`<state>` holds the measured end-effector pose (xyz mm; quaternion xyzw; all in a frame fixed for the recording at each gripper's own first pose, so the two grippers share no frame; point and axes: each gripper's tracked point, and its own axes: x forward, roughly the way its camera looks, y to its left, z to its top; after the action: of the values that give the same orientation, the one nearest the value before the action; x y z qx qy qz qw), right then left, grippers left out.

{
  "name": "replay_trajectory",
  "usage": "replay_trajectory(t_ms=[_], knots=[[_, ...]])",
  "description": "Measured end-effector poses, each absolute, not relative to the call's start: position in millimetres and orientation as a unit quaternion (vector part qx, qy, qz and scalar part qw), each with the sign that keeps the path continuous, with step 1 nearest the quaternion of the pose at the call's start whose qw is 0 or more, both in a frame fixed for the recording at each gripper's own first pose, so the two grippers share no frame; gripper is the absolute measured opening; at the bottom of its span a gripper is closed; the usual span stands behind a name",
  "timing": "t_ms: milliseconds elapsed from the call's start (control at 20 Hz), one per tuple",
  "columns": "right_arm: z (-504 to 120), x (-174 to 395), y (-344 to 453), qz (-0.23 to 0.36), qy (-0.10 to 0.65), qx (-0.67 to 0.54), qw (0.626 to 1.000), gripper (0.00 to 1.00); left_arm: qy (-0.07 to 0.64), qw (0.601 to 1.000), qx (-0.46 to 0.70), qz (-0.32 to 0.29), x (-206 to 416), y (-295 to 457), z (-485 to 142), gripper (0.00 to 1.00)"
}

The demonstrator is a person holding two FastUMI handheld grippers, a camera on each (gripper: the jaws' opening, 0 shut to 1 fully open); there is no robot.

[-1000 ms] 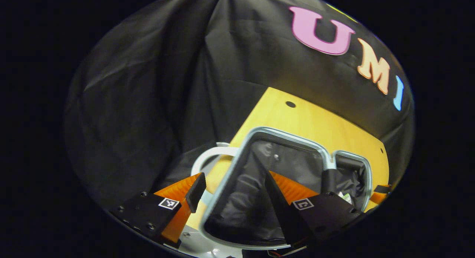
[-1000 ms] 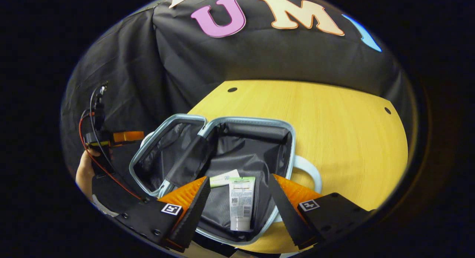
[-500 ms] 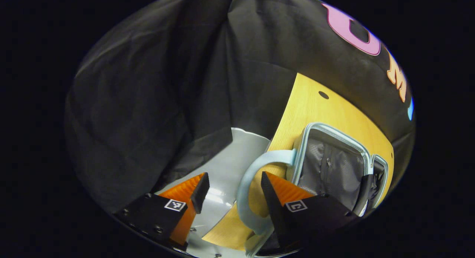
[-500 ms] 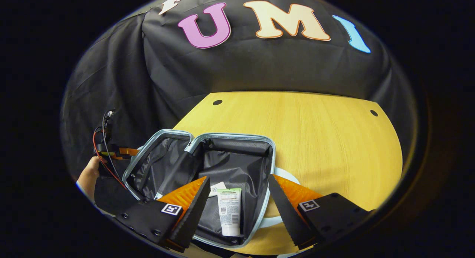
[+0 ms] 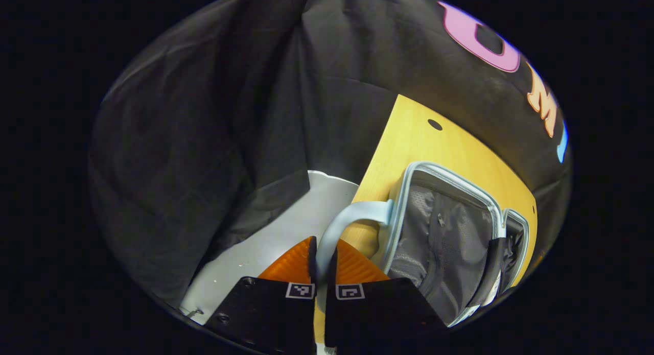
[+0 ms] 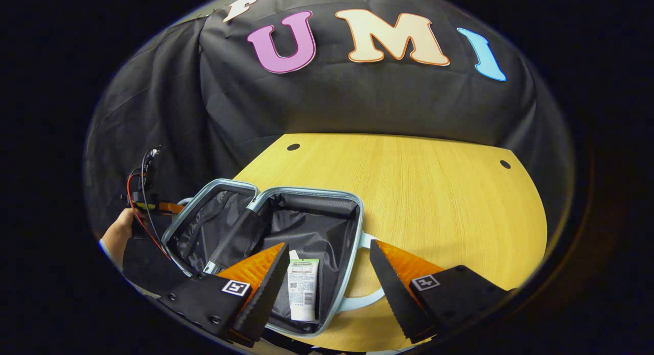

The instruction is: First open the suitcase, pack the skin care products into it, and then close the suitcase.

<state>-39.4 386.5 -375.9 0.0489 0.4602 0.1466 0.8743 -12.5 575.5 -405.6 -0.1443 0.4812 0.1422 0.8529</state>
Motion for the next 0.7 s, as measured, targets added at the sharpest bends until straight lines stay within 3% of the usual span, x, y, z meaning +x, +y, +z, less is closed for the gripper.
replay_trajectory(t_ms=[400,450,500,700], knots=[[-358,-37,362,0.191,0.423,0.046,0.885,0.98,0.402,0.903,-0.083,0.127,2,533,-268,0.00],[-355,-38,357,0.200,0.417,0.046,0.885,0.94,0.391,0.909,-0.079,0.123,5,519,-252,0.00],[-353,-39,349,0.204,0.414,0.044,0.886,0.99,0.383,0.913,-0.076,0.119,7,505,-238,0.00],[-343,-36,323,0.218,0.404,0.055,0.886,0.98,0.346,0.933,-0.060,0.078,16,433,-180,0.00]])
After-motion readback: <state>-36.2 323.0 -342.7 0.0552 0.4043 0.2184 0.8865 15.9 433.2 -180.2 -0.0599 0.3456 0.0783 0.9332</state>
